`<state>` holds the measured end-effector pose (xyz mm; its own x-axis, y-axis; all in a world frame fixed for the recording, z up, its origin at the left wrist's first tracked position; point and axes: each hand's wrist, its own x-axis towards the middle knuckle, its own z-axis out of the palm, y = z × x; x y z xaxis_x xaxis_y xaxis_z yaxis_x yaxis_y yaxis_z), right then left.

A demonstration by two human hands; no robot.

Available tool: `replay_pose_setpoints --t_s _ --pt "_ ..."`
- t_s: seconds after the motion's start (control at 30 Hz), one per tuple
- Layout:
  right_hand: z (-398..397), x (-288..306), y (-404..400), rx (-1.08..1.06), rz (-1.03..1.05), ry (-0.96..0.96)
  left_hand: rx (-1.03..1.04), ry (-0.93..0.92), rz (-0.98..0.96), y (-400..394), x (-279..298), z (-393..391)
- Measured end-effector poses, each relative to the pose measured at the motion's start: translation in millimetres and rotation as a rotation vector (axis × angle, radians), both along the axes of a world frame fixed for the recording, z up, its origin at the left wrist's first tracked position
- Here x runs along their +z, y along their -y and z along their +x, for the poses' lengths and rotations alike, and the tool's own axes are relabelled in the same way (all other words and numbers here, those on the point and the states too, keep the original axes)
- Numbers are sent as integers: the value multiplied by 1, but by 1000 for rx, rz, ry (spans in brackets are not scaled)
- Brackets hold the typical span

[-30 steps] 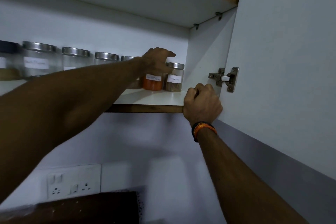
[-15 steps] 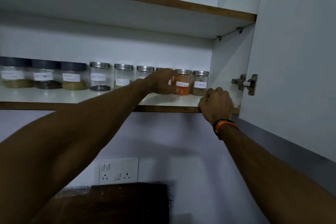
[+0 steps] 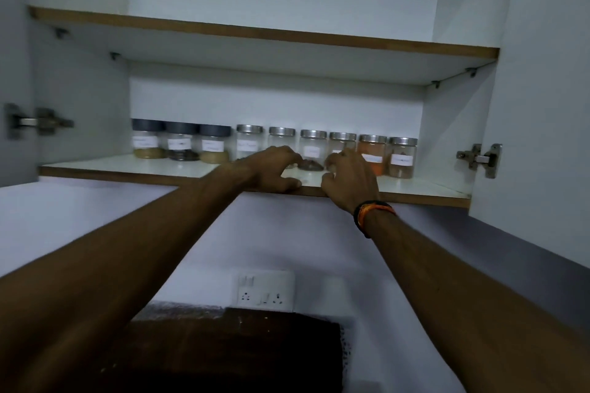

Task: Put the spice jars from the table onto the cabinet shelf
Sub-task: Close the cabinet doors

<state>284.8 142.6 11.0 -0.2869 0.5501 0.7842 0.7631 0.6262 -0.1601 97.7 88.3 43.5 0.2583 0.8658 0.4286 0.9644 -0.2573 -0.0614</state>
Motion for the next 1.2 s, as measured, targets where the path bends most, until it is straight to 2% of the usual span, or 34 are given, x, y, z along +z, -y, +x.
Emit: replay_pose_setpoints --t_s 0.2,0.33,0.53,0.7,1.03,1.2 --pt "-39 -17 36 101 -89 31 136 -85 -20 70 -25 -42" --pt "-70 -21 68 141 -52 51 205 -113 -19 120 -40 -75" --pt "-138 -16 127 246 24 -19 278 -191 51 196 -34 -118" --pt "-196 -5 190 374 80 -58 354 -194 137 268 -27 -150" --pt "-287 34 304 636 184 -118 654 -268 289 409 -13 -201" --pt "-329 58 358 766 244 -156 753 -326 514 470 -6 -217"
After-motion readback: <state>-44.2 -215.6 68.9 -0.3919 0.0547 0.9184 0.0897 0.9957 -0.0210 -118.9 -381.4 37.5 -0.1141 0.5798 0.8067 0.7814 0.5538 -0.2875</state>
